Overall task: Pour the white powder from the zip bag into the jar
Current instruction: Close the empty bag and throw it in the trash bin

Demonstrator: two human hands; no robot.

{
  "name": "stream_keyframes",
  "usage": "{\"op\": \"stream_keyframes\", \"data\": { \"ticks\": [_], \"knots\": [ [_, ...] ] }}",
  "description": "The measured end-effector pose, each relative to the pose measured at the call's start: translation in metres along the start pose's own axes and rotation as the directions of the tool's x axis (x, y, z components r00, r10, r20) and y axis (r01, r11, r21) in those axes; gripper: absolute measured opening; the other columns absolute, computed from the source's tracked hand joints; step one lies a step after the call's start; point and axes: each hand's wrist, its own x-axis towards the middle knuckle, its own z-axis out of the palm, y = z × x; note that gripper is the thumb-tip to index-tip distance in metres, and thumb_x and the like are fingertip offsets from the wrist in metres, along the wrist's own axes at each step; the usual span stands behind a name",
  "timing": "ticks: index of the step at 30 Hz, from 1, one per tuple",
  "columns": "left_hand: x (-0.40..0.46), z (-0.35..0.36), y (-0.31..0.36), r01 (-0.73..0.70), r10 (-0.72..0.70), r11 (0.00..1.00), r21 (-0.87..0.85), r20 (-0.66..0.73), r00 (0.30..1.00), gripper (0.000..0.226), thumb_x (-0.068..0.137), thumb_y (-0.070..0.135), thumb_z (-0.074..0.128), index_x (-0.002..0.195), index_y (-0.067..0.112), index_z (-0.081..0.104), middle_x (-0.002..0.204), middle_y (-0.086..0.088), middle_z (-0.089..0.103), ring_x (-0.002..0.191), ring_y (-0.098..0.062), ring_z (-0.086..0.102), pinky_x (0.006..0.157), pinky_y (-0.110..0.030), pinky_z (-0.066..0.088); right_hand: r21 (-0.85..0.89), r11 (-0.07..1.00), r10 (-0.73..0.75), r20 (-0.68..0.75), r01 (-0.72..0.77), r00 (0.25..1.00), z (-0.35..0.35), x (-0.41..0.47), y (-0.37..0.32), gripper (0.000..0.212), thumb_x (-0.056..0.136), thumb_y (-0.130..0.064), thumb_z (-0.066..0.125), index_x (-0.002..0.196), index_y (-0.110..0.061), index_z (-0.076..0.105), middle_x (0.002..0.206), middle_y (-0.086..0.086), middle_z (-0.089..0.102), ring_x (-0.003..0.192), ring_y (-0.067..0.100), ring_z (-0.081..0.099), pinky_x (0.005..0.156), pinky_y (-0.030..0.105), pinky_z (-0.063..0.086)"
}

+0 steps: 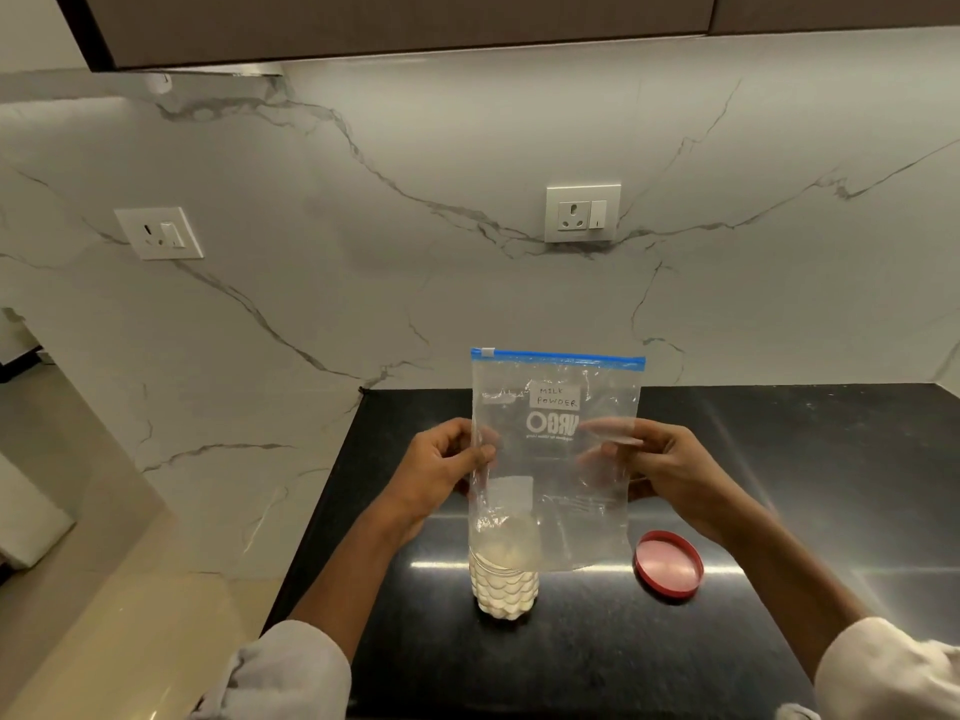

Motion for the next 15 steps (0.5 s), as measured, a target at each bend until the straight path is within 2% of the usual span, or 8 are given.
{"op": "stream_keyframes", "data": {
  "ticks": [3, 6, 8, 11, 15],
  "knots": [
    [0.0011, 0.0022, -0.0014, 0.066, -0.062, 0.991, -0.117, 0.034, 0.997, 0.028, 0.094, 0.016, 0.059, 0.121, 0.023, 0.059, 0.109, -0.007, 0.070, 0.099, -0.024, 0.069, 0.082, -0.039, 0.059, 0.020, 1.000, 0.016, 0.000, -0.016, 1.000, -0.0016, 0.0010, 0.0031, 0.035, 0.098, 0.001, 0.046, 0.120, -0.018, 0.066, 0.102, 0.014, 0.073, 0.092, 0.031, 0.071, 0.075, 0.046, 0.060],
    [0.0022, 0.0042, -0.0029, 0.124, -0.117, 0.964, -0.236, 0.041, 0.992, 0.036, 0.094, 0.011, 0.056, 0.125, 0.029, 0.056, 0.112, -0.011, 0.067, 0.103, -0.029, 0.067, 0.085, -0.043, 0.058, 0.078, 0.997, 0.026, -0.001, -0.026, 1.000, -0.0013, 0.0024, 0.0055, 0.030, 0.095, -0.001, 0.050, 0.115, -0.015, 0.069, 0.103, 0.014, 0.073, 0.092, 0.034, 0.070, 0.074, 0.045, 0.060],
    [0.0032, 0.0032, -0.0050, 0.134, -0.129, 0.948, -0.287, 0.036, 0.991, 0.035, 0.095, 0.009, 0.053, 0.123, 0.030, 0.058, 0.113, -0.013, 0.067, 0.105, -0.032, 0.066, 0.087, -0.047, 0.057, 0.108, 0.994, 0.034, -0.001, -0.034, 0.999, -0.0012, 0.0022, 0.0062, 0.026, 0.094, -0.002, 0.052, 0.108, -0.011, 0.071, 0.102, 0.015, 0.073, 0.091, 0.035, 0.070, 0.073, 0.044, 0.061],
    [0.0028, 0.0008, -0.0076, 0.142, -0.137, 0.927, -0.346, 0.042, 0.990, 0.026, 0.096, 0.010, 0.051, 0.116, 0.021, 0.063, 0.114, -0.013, 0.068, 0.106, -0.034, 0.065, 0.089, -0.048, 0.055, 0.098, 0.995, 0.008, 0.022, -0.011, 1.000, -0.0011, 0.0005, 0.0058, 0.024, 0.092, 0.002, 0.052, 0.101, -0.008, 0.073, 0.097, 0.015, 0.074, 0.083, 0.031, 0.072, 0.069, 0.036, 0.061],
    [0.0009, 0.0021, -0.0090, 0.134, -0.148, 0.950, -0.282, -0.028, 0.989, 0.017, 0.098, 0.012, 0.050, 0.102, 0.015, 0.067, 0.099, -0.007, 0.071, 0.098, -0.027, 0.067, 0.084, -0.041, 0.058, -0.036, 0.999, -0.009, -0.022, 0.008, 1.000, -0.0016, 0.0035, 0.0087, 0.044, 0.093, 0.016, 0.039, 0.082, -0.007, 0.075, 0.092, 0.012, 0.072, 0.073, 0.021, 0.071, 0.056, 0.020, 0.055]
  ]
}}
